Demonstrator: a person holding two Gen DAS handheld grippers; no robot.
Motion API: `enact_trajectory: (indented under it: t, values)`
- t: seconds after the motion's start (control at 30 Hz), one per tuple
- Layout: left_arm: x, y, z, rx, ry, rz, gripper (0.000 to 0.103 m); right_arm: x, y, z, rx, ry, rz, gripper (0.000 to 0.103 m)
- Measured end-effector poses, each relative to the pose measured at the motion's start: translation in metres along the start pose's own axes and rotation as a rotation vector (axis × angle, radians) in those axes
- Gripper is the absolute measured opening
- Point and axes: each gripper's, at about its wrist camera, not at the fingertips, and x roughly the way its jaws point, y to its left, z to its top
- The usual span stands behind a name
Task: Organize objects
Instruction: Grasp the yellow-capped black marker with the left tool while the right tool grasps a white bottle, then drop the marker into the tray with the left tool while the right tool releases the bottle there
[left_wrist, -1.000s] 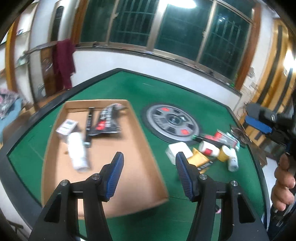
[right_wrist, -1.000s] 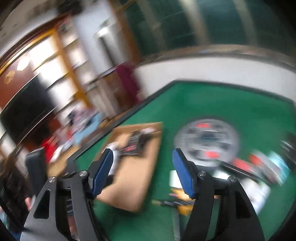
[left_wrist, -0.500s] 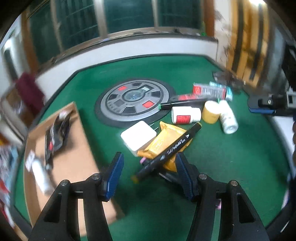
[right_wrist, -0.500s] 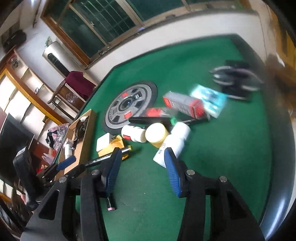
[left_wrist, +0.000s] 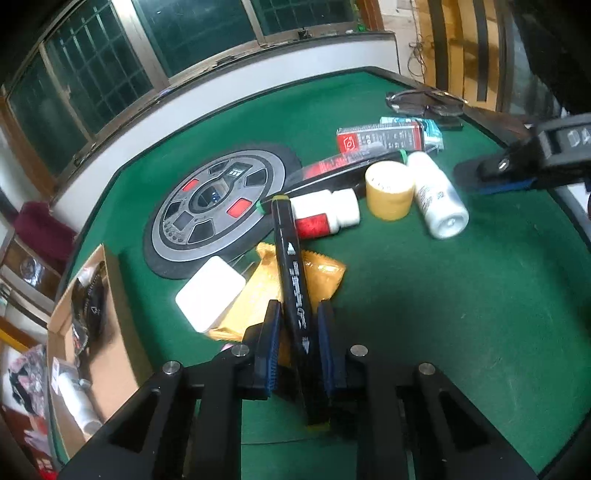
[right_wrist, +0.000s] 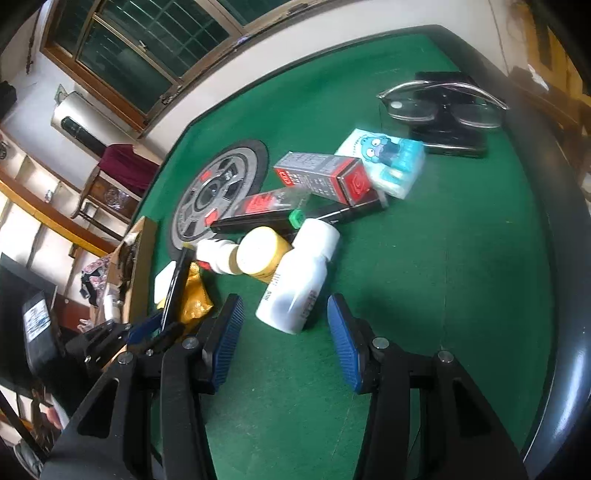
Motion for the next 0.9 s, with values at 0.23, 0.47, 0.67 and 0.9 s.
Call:
enact_trajectory:
  t: [0.23, 0.47, 0.67, 0.9]
  values:
    - [0.008, 0.002, 0.013, -0.115, 0.006, -0.013, 0.012, 0.025, 0.011, 0.013, -0.007, 0.027, -0.137, 0.046]
    - [0.0, 0.022, -0.002, -0.274, -0.041, -0.127, 0.012, 0.034, 0.015, 0.007, -0.043, 0.055, -0.218, 0.031]
    - [-0.025, 0.027, -0.019, -0.331, -0.106, -0.195, 0.012, 0.009, 0.01, -0.004, -0.079, -0.004, -0.265, 0.031]
    - [-0.046, 0.028, -0.027, -0.349, -0.141, -0.171, 0.012, -0.009, 0.032, -0.008, -0.139, -0.081, -0.214, 0.031]
